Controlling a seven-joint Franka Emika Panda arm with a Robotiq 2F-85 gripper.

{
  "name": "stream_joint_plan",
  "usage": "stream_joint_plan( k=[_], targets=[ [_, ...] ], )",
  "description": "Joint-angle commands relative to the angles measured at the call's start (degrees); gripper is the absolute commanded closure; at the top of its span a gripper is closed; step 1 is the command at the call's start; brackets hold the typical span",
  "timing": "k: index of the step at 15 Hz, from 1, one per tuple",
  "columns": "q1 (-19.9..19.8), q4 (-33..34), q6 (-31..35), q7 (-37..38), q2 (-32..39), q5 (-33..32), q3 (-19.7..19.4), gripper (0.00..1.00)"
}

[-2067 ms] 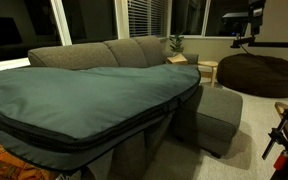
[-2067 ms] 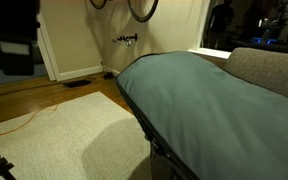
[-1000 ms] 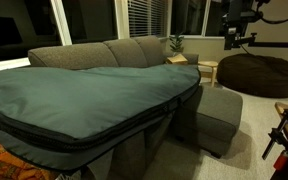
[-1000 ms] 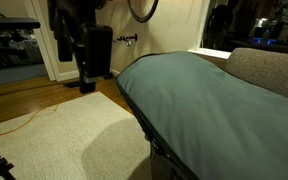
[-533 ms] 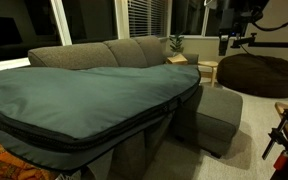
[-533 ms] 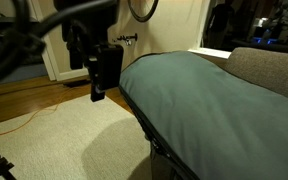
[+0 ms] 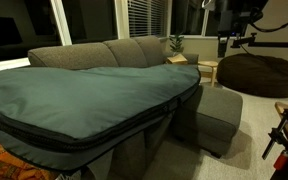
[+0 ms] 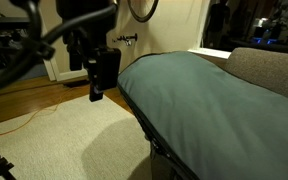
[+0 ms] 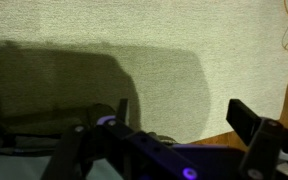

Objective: Unzip the bag

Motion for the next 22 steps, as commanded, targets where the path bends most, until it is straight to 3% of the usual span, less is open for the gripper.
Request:
stream_joint_plan(
  k=[1, 10, 22],
  targets=[
    [1.7, 0.0, 1.4, 2.5, 2.2, 3.6, 1.9, 0.00],
    [2.3, 0.8, 8.4, 2.8, 10.3, 13.1, 5.1, 0.00],
    [-0.6, 5.2, 18.3, 0.7, 25.4, 14.3, 8.0, 0.00]
  ],
)
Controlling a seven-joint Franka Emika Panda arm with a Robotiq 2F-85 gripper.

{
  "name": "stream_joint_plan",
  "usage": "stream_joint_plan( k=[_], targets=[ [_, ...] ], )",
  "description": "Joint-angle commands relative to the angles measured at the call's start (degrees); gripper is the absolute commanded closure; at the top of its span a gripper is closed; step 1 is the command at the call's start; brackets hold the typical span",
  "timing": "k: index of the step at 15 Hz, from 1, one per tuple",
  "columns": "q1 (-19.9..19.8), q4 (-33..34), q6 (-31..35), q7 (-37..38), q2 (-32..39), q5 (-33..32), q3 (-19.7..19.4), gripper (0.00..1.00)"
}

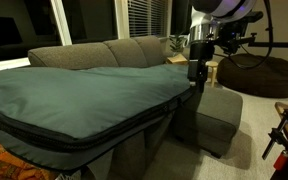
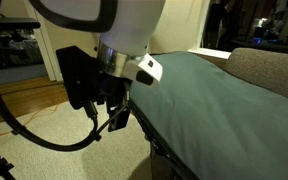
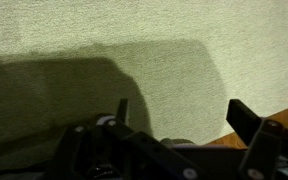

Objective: Unzip the bag

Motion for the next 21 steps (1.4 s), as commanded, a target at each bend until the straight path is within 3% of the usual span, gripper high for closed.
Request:
stream_joint_plan(
  k=[1, 12, 21],
  targets=[
    [-2.5, 2.2, 2.0, -0.7, 4.2, 1.0, 2.0, 0.00],
    [-8.5, 8.7, 5.2, -1.7, 14.3, 1.1, 6.1, 0.00],
    [-11.1, 14.1, 6.7, -2.7, 22.2, -1.7, 8.8, 0.00]
  ],
)
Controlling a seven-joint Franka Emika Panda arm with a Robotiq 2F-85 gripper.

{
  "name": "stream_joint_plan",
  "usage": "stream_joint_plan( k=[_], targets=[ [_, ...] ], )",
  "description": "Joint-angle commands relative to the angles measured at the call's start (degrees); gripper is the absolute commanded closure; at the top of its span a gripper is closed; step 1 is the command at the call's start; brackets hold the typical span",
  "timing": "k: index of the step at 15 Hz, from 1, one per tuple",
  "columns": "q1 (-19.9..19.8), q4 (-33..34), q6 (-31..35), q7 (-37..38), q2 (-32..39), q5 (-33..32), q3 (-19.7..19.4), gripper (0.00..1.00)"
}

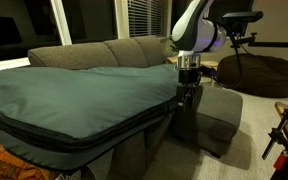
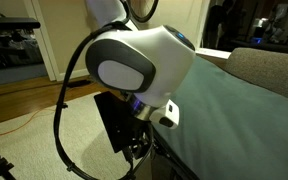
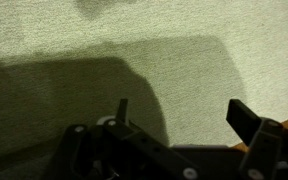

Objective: Unzip the bag

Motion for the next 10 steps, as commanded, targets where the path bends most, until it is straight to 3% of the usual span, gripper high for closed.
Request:
stream_joint_plan(
  k=[1, 10],
  targets=[
    [-1.8, 2.4, 1.6, -0.5, 2.5, -1.8, 1.7, 0.00],
    [-2.3, 5.0, 5.8, 1.2, 6.1, -4.2, 3.5, 0.00]
  ],
)
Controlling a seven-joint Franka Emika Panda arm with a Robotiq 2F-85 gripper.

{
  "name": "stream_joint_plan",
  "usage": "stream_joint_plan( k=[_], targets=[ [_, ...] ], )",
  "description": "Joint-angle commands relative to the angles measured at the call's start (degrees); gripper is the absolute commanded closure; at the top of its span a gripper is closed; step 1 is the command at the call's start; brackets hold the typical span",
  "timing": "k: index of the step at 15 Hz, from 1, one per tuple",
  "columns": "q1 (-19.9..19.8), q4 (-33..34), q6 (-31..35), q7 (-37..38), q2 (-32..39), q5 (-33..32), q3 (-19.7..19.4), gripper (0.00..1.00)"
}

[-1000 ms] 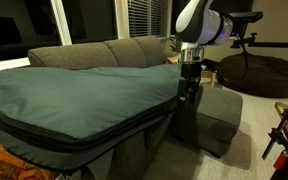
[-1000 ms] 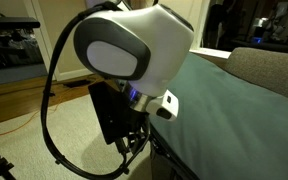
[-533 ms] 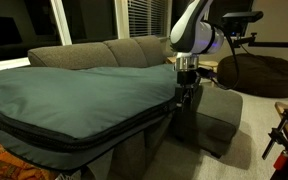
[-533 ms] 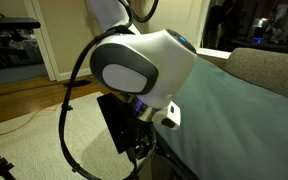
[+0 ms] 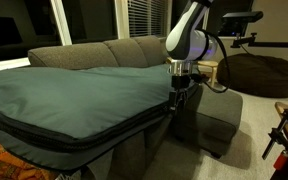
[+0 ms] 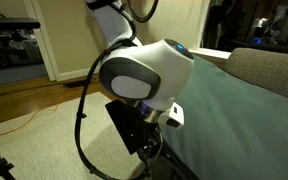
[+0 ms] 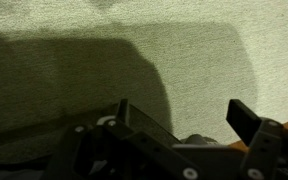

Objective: Unzip the bag

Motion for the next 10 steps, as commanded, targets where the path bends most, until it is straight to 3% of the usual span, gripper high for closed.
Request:
stream_joint_plan(
  k=[1, 10],
  targets=[
    [-2.0, 0.1, 0.5, 1.3, 0.3, -1.9, 1.8, 0.00],
    [-0.7, 1.7, 2.0, 2.9, 2.2, -4.3, 1.9, 0.00]
  ],
)
